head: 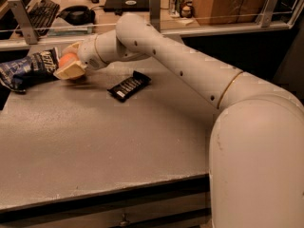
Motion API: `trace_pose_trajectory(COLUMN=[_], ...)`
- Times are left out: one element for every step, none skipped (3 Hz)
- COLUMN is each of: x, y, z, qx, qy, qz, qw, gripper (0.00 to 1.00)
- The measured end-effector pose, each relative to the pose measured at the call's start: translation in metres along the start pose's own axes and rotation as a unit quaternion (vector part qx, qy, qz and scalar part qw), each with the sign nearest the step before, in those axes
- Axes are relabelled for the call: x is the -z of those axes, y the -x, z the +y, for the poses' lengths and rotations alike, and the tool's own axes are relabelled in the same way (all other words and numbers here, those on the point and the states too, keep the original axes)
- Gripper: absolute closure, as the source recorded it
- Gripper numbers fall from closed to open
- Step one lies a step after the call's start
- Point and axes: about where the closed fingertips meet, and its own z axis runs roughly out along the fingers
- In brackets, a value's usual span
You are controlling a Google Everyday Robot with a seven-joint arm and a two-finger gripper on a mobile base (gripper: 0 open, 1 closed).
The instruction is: Move orange near blue chip bag
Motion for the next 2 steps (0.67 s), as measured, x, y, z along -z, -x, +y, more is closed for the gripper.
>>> trace_pose_trajectory(x=[-0.0004,0.0004], y=[-0.0018,-0.0028], z=[0.0023,0.0048], qx=[-0.004,-0.007], qy=[0.001,0.002], qz=[0.0,0.001], qw=[1.0,1.0], gripper=[0.0,0.0])
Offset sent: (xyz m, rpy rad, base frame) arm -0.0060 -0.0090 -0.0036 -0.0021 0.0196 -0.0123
